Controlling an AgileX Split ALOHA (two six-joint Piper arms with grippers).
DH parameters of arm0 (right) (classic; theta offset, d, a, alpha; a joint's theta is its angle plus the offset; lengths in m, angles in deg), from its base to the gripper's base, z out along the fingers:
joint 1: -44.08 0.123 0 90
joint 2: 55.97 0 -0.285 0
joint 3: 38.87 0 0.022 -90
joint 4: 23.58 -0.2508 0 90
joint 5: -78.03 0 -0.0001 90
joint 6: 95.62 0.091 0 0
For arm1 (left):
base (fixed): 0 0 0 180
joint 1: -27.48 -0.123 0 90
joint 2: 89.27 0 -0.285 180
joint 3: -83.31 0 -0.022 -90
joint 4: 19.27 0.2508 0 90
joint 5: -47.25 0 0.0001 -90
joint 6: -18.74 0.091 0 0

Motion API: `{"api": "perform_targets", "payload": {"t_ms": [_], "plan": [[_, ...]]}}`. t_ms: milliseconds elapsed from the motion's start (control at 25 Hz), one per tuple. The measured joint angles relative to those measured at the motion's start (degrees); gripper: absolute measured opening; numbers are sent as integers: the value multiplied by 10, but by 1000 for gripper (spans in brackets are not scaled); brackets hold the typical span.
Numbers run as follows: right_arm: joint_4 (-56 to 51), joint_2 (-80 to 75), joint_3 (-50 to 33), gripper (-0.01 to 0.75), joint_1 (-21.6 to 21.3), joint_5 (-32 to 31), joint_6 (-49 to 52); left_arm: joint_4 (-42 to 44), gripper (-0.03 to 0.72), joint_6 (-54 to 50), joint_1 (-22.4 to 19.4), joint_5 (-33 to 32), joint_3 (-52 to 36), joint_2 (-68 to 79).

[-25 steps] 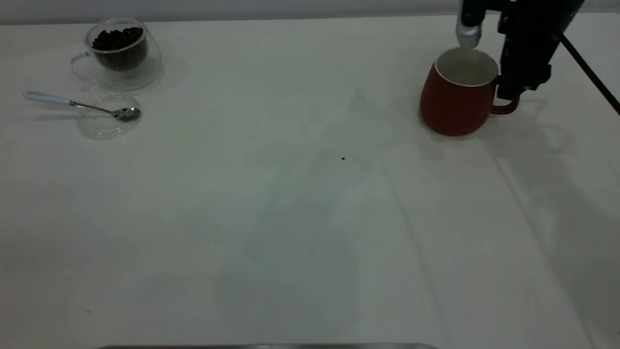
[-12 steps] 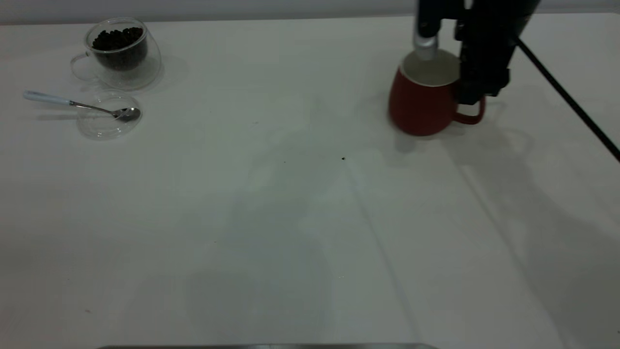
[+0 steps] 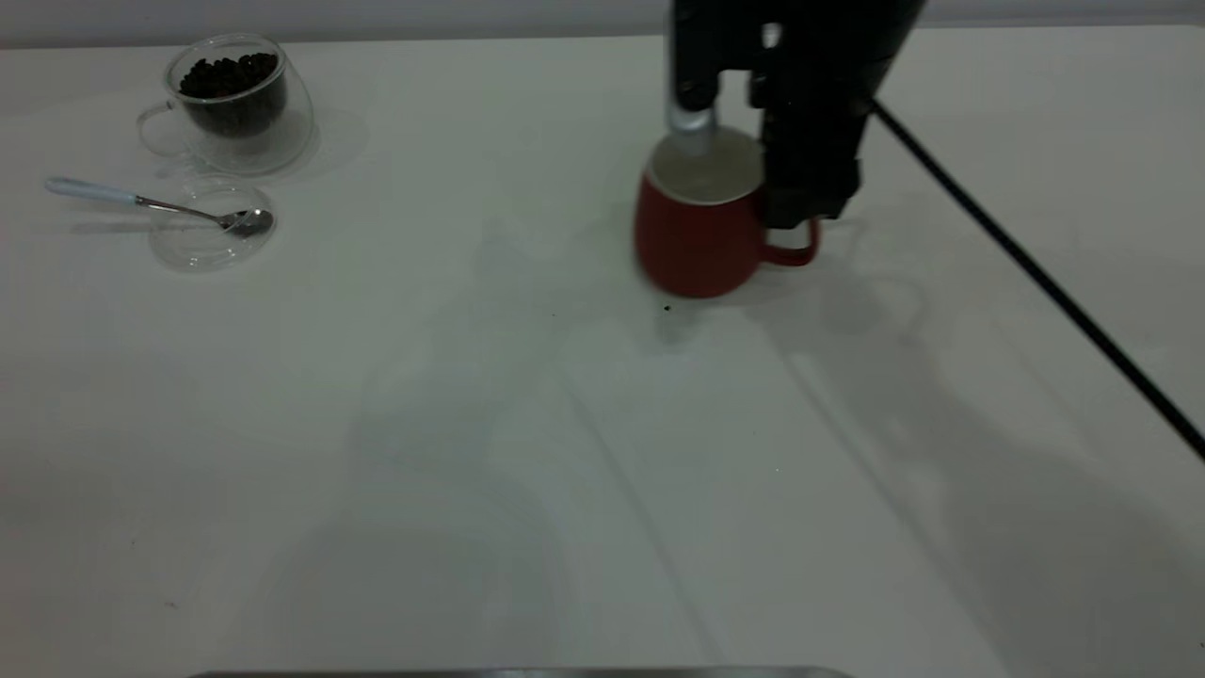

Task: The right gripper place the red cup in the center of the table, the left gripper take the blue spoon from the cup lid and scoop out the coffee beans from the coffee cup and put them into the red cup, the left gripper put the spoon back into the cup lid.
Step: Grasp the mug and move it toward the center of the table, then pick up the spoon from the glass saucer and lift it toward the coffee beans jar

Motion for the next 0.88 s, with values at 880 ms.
{"api": "perform_targets", "payload": {"t_ms": [880], "plan": [[-2, 212, 28, 590, 29, -288, 296, 0, 537, 0, 0, 0, 0, 0]]}}
